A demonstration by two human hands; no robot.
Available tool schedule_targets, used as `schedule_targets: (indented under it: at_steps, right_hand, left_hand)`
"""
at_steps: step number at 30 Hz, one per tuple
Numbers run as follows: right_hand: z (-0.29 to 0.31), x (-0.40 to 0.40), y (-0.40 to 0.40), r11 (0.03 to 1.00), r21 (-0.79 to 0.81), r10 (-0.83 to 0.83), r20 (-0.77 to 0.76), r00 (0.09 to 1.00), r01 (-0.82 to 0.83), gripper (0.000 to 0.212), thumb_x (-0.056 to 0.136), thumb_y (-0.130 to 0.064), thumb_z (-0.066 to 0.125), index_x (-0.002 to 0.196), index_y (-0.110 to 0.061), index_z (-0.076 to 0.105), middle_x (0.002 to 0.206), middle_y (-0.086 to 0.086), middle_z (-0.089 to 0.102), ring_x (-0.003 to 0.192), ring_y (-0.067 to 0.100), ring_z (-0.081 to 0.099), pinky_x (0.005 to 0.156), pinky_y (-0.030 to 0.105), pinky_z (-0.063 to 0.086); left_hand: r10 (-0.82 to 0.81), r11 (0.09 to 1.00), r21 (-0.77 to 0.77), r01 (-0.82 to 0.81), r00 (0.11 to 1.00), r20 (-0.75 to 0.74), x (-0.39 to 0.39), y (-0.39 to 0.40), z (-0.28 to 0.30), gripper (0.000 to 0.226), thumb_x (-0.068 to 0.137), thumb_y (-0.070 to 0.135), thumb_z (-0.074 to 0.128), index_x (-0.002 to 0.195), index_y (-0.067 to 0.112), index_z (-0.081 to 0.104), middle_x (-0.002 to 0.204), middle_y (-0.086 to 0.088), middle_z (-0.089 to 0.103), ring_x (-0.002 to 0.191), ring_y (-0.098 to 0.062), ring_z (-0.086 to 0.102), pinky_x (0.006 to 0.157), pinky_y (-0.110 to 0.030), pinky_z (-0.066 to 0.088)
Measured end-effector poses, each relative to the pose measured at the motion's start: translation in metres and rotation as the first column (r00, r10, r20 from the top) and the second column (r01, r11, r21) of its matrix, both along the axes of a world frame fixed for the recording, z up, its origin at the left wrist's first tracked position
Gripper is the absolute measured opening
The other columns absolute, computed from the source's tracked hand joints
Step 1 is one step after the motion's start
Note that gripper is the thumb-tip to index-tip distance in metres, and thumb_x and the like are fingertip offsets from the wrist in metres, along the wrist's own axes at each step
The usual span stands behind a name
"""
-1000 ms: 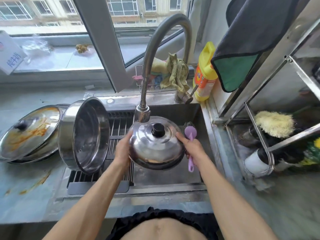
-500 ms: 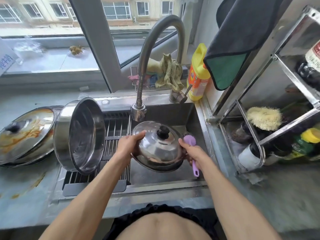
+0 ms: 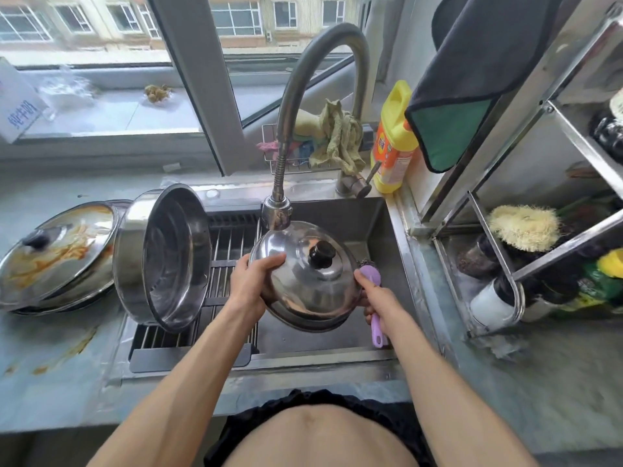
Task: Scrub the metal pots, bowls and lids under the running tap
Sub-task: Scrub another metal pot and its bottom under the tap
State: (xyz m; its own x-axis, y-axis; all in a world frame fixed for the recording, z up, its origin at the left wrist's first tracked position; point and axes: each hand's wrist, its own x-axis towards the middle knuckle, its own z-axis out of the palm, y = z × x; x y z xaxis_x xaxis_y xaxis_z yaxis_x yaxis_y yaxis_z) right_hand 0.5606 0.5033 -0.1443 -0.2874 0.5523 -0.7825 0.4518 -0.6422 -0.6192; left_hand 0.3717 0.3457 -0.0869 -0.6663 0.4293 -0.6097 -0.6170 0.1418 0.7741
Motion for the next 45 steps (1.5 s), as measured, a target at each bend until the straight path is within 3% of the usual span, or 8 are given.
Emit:
schedule_targets:
  at_steps: [5, 11, 15, 19, 25, 32, 40, 45]
  right_hand:
    - [0.011, 0.005, 0.01, 0.945, -0.283, -0.255, -0.32, 0.912, 0.165, 0.04, 0.094, -0.041, 0.062, 0.065, -0.019, 0.045, 0.048, -0.007, 0.036, 0.03, 0.003, 0.029, 0.028, 0.015, 0.022]
    - [0.04, 0.006, 0.021, 0.917, -0.337, -0.363, -0.482, 0.798, 0.213, 0.021, 0.103, -0.016, 0.047, 0.083, -0.013, 0.052, 0.044, -0.007, 0.036, 0.029, 0.003, 0.031, 0.027, 0.014, 0.027]
    - [0.06, -0.011, 0.025, 0.978, 0.065, -0.166, -0.345, 0.924, 0.2, 0.017, 0.099, -0.006, 0.054, 0.082, -0.01, 0.055, 0.057, 0.001, 0.045, 0.031, 0.003, 0.031, 0.03, 0.018, 0.026]
    - [0.064, -0.02, 0.014, 0.833, 0.522, 0.202, 0.02, 0.979, -0.183, 0.018, 0.092, -0.014, 0.065, 0.074, -0.013, 0.061, 0.068, 0.005, 0.059, 0.051, 0.019, 0.051, 0.049, 0.029, 0.041]
    - [0.073, -0.01, -0.028, 0.503, 0.652, 0.504, 0.313, 0.805, -0.568, 0.016, 0.09, -0.016, 0.062, 0.082, -0.003, 0.059, 0.083, 0.011, 0.065, 0.08, 0.03, 0.059, 0.069, 0.035, 0.043]
    - [0.108, -0.017, -0.076, 0.334, 0.746, 0.614, 0.291, 0.733, -0.576, 0.038, 0.092, -0.014, 0.061, 0.068, -0.026, 0.036, 0.08, 0.0, 0.057, 0.078, 0.027, 0.053, 0.064, 0.029, 0.028]
    - [0.18, -0.077, -0.123, 0.314, 0.815, 0.618, 0.214, 0.756, -0.487, 0.024, 0.093, -0.019, 0.061, 0.073, -0.015, 0.048, 0.077, 0.003, 0.058, 0.072, 0.023, 0.053, 0.06, 0.032, 0.031]
    - [0.209, -0.133, -0.134, 0.562, 0.748, 0.532, 0.0, 0.847, -0.353, 0.013, 0.094, -0.02, 0.061, 0.088, -0.009, 0.061, 0.079, 0.001, 0.061, 0.066, 0.011, 0.054, 0.055, 0.018, 0.042]
  left_hand:
    - [-0.105, 0.989, 0.119, 0.085, 0.978, 0.18, -0.007, -0.013, -0.008, 0.049, 0.082, 0.021, 0.077, 0.124, -0.003, 0.069, 0.124, -0.023, 0.07, 0.114, -0.037, 0.068, 0.108, -0.051, 0.05]
    - [-0.322, 0.93, -0.206, 0.305, 0.945, -0.054, -0.004, -0.014, -0.015, 0.034, 0.103, 0.037, 0.058, 0.111, 0.005, 0.068, 0.096, -0.008, 0.07, 0.09, -0.02, 0.065, 0.078, -0.032, 0.053]
    - [-0.402, 0.862, -0.399, 0.312, 0.901, -0.162, -0.004, -0.012, -0.027, 0.031, 0.1, 0.027, 0.064, 0.121, 0.005, 0.066, 0.095, -0.004, 0.064, 0.077, -0.014, 0.056, 0.072, -0.027, 0.05]
    - [-0.408, 0.866, -0.397, 0.305, 0.889, -0.208, 0.005, -0.013, -0.022, 0.025, 0.102, 0.018, 0.06, 0.121, 0.004, 0.067, 0.094, -0.009, 0.067, 0.066, -0.015, 0.056, 0.059, -0.023, 0.044]
    - [-0.538, 0.816, -0.475, 0.328, 0.732, -0.419, 0.007, -0.043, 0.015, 0.013, 0.099, 0.017, 0.062, 0.109, 0.019, 0.07, 0.101, -0.009, 0.075, 0.079, -0.017, 0.072, 0.064, -0.021, 0.049]
    - [-0.67, 0.739, -0.622, 0.261, 0.388, -0.633, 0.0, -0.073, 0.075, 0.021, 0.1, 0.016, 0.061, 0.117, 0.016, 0.073, 0.105, -0.001, 0.074, 0.093, -0.012, 0.068, 0.082, -0.024, 0.057]
    - [-0.653, 0.756, -0.654, -0.022, 0.051, -0.756, -0.05, -0.11, 0.131, 0.029, 0.094, 0.003, 0.063, 0.121, 0.004, 0.071, 0.128, -0.016, 0.067, 0.123, -0.035, 0.057, 0.107, -0.05, 0.045]
    - [-0.604, 0.789, -0.613, -0.031, 0.146, -0.784, -0.094, -0.138, 0.142, 0.038, 0.101, 0.012, 0.056, 0.138, 0.006, 0.061, 0.144, -0.019, 0.056, 0.138, -0.034, 0.046, 0.115, -0.045, 0.035]
